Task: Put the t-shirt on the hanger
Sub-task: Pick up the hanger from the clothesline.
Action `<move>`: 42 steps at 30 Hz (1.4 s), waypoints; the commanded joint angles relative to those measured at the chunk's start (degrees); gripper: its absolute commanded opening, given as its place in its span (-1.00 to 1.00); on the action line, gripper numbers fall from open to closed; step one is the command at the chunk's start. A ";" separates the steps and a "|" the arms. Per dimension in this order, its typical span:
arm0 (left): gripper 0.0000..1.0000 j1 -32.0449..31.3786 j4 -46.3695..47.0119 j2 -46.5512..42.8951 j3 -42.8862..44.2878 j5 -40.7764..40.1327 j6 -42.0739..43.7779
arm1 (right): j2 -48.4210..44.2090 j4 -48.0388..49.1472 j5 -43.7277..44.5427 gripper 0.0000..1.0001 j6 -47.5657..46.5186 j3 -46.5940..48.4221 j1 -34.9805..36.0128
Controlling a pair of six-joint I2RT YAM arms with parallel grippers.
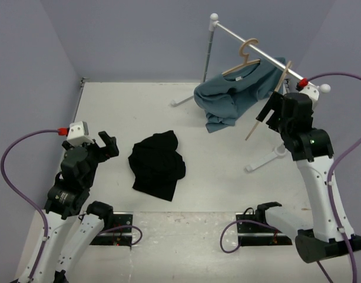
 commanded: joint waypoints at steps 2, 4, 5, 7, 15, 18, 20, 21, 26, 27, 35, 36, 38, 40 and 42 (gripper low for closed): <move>1.00 -0.24 2.41 0.50 -0.78 -0.30 0.24 | 4.24 4.84 5.46 0.52 1.06 1.56 0.10; 1.00 -0.24 2.55 0.49 -0.82 -0.12 0.24 | 5.84 5.56 5.24 0.47 1.25 1.36 0.06; 1.00 -0.24 2.50 0.47 -0.87 -0.02 0.24 | 6.13 6.39 4.93 0.38 1.46 0.79 0.01; 1.00 -0.24 2.56 0.41 -0.87 -0.04 0.24 | 6.53 7.22 4.68 0.19 1.89 -0.48 0.10; 1.00 -0.24 2.67 0.09 -0.96 0.14 0.24 | 7.26 10.75 4.60 0.08 3.03 -4.85 0.10; 1.00 -0.24 2.79 0.20 -1.02 0.51 0.33 | 7.81 11.84 2.29 0.19 3.51 -4.73 0.10; 1.00 -0.24 2.85 0.27 -1.05 0.61 0.33 | 8.07 12.27 1.12 0.23 3.75 -4.35 0.10; 1.00 -0.24 2.85 0.35 -1.05 0.69 0.42 | 7.83 12.70 0.19 0.23 4.08 -4.09 0.10; 1.00 -0.24 3.02 0.35 -1.13 0.96 0.50 | 9.18 13.12 -1.74 0.22 4.52 -2.06 0.10; 1.00 -0.24 3.02 0.26 -1.13 1.04 0.50 | 10.27 13.12 -2.08 0.22 4.52 -1.37 0.10; 1.00 -0.32 3.25 0.04 -1.22 1.44 0.59 | 16.42 11.74 -1.79 0.11 5.67 2.04 0.85; 1.00 -0.32 3.29 0.00 -1.25 1.51 0.59 | 15.99 12.08 -0.92 0.04 5.83 1.66 1.19; 1.00 -0.32 3.29 0.05 -1.31 1.68 0.65 | 15.12 12.56 1.15 -0.08 6.18 0.89 1.73; 1.00 -0.32 3.30 0.19 -1.31 1.77 0.68 | 14.33 12.40 2.45 -0.09 6.30 0.66 2.05; 1.00 -0.32 3.37 0.28 -1.31 1.93 0.68 | 13.81 12.22 3.32 -0.08 5.91 0.74 2.21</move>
